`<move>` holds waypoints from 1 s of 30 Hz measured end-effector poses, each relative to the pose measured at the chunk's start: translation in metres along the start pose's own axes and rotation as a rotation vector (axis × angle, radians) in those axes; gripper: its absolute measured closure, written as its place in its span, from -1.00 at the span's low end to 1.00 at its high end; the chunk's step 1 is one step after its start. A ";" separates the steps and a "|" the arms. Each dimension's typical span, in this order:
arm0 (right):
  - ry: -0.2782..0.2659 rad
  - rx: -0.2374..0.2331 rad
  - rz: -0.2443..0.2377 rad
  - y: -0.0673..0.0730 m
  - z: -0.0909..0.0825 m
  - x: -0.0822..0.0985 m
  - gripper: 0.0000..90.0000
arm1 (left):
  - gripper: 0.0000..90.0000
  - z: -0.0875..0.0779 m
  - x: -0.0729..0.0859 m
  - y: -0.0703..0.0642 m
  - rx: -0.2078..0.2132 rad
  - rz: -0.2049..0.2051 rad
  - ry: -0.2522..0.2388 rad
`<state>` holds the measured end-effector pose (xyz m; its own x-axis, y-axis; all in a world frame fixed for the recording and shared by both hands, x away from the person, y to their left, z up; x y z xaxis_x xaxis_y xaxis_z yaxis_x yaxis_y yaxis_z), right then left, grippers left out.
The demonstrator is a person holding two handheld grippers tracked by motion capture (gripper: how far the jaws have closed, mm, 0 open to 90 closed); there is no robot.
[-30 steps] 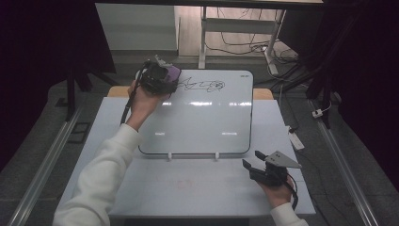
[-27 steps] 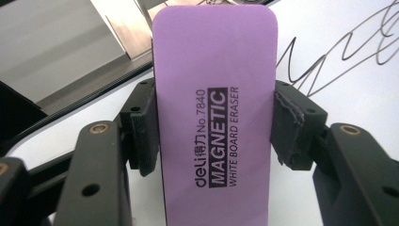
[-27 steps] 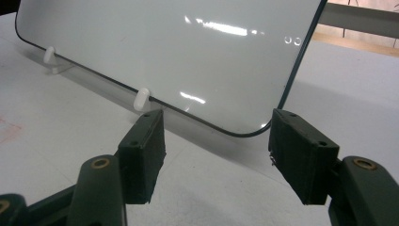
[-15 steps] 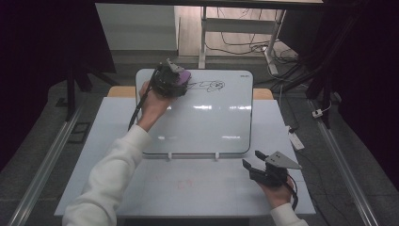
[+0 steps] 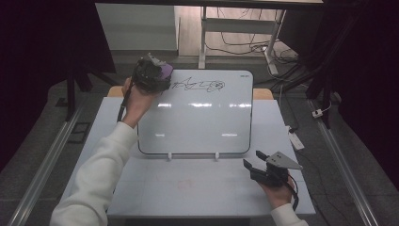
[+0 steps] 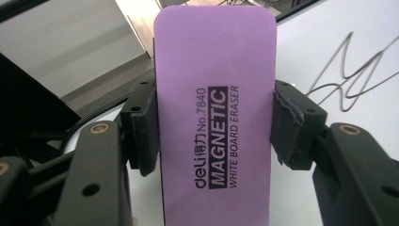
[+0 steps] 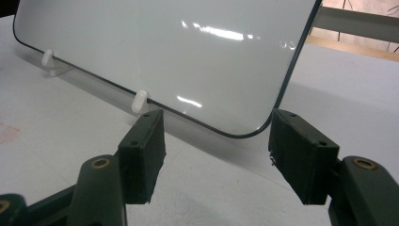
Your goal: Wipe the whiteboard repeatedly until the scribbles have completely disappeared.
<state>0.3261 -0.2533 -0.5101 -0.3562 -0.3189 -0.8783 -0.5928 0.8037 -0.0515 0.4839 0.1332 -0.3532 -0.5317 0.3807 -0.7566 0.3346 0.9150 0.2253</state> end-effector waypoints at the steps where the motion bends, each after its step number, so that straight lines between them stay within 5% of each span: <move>1: 0.001 -0.002 -0.002 0.000 0.000 0.000 -0.20 | -0.09 0.001 -0.001 -0.003 -0.008 0.014 0.003; 7: -0.003 0.003 0.003 0.000 -0.001 0.000 -0.20 | -0.09 0.009 -0.012 -0.036 -0.004 0.102 0.005; 12: -0.003 -0.002 0.003 0.000 0.000 0.000 -0.20 | -0.09 0.012 -0.023 -0.055 0.042 0.114 0.007; 30: -0.003 0.005 0.003 0.000 -0.001 0.000 -0.19 | -0.09 0.015 -0.027 -0.067 0.086 0.097 -0.009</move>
<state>0.3255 -0.2542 -0.5098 -0.3559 -0.3151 -0.8798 -0.5884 0.8069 -0.0510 0.4871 0.0594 -0.3572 -0.4867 0.4649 -0.7396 0.4499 0.8591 0.2440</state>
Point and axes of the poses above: each handheld gripper's, and its own axes: z roughly forward along the jaws, x roughly out of its underside, y roughly to its left, the point moved 4 cm from there along z, roughly forward along the jaws, and after that the axes turned 4 degrees about y, right-handed, at the moved point
